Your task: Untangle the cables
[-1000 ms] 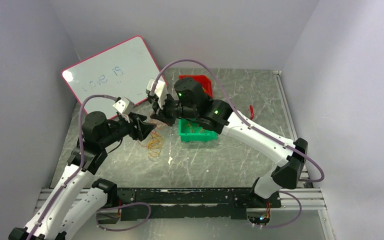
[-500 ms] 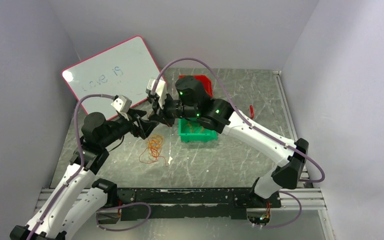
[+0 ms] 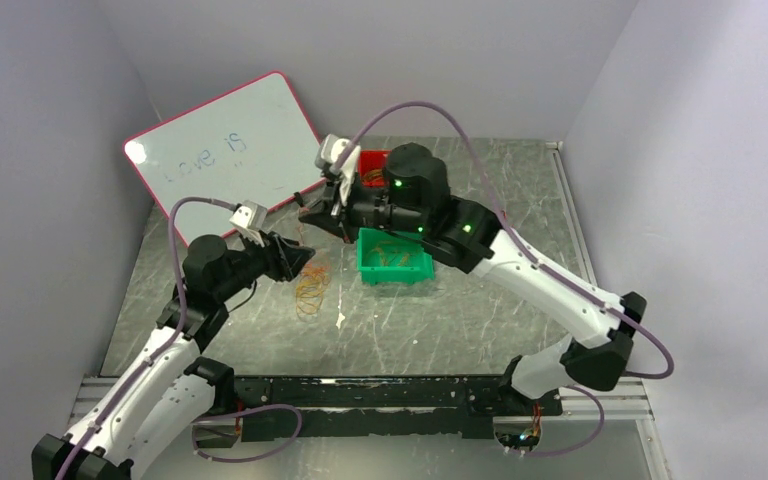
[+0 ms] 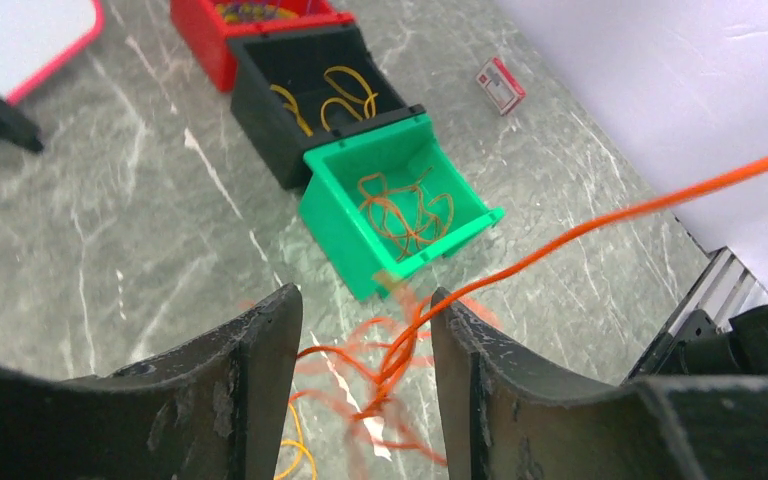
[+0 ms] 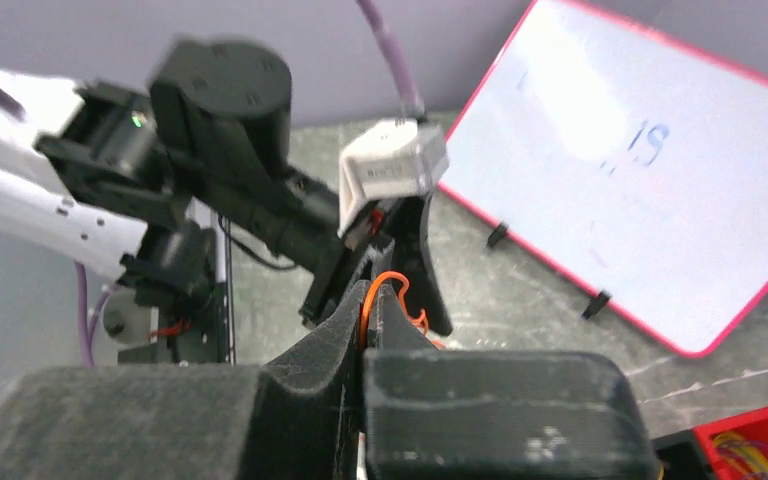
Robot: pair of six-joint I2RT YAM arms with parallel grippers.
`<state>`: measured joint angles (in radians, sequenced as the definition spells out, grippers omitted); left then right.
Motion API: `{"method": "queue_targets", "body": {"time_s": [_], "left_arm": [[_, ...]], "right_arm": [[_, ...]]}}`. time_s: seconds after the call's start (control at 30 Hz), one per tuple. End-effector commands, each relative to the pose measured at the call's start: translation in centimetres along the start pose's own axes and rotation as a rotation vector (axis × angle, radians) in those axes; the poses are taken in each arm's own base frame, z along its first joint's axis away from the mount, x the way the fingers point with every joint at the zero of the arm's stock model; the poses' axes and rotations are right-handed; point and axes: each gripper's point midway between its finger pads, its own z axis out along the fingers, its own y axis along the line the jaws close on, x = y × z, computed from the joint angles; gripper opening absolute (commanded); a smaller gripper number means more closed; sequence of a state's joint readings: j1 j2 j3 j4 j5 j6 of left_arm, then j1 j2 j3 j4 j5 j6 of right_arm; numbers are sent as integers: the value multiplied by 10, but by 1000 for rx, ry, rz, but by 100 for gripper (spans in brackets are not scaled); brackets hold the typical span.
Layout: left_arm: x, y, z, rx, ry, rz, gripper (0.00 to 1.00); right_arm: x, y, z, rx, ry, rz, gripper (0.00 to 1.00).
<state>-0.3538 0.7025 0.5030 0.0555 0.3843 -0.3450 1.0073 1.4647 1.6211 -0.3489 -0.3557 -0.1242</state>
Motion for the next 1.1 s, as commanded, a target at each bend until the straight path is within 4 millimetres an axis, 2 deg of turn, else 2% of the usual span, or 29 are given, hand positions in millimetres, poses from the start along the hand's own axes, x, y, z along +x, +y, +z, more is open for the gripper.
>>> {"method": "queue_targets", "body": {"time_s": [0.0,0.13,0.27,0.47,0.6,0.7,0.8,0.83,1.07], "left_arm": [[3,15,5,-71,-46,-109,55],[19,22,10,-78,-30,-155,53],[33,31,14,-105,-4,-172,49],[60,63,9,-279,58,-225,47],[78,76,4,-353,94,-264,44],[90,83,2,-389,112,-289,34],[100,87,0,-408,124,-307,11],[103,88,0,-412,129,-312,8],[116,94,-2,-442,153,-329,7]], "right_arm": [[-61,-8,-29,92,-189,-44,0],[-87,-8,-43,107,-248,-66,0],[-104,-5,-54,108,-296,-73,0],[-119,-10,-72,165,-346,-89,0],[-123,-19,-86,239,-367,-96,0],[-128,-23,-101,294,-404,-97,0],[-135,-25,-113,326,-435,-101,0],[-135,-25,-116,333,-438,-102,0],[-145,-33,-145,428,-479,-114,0]]}}
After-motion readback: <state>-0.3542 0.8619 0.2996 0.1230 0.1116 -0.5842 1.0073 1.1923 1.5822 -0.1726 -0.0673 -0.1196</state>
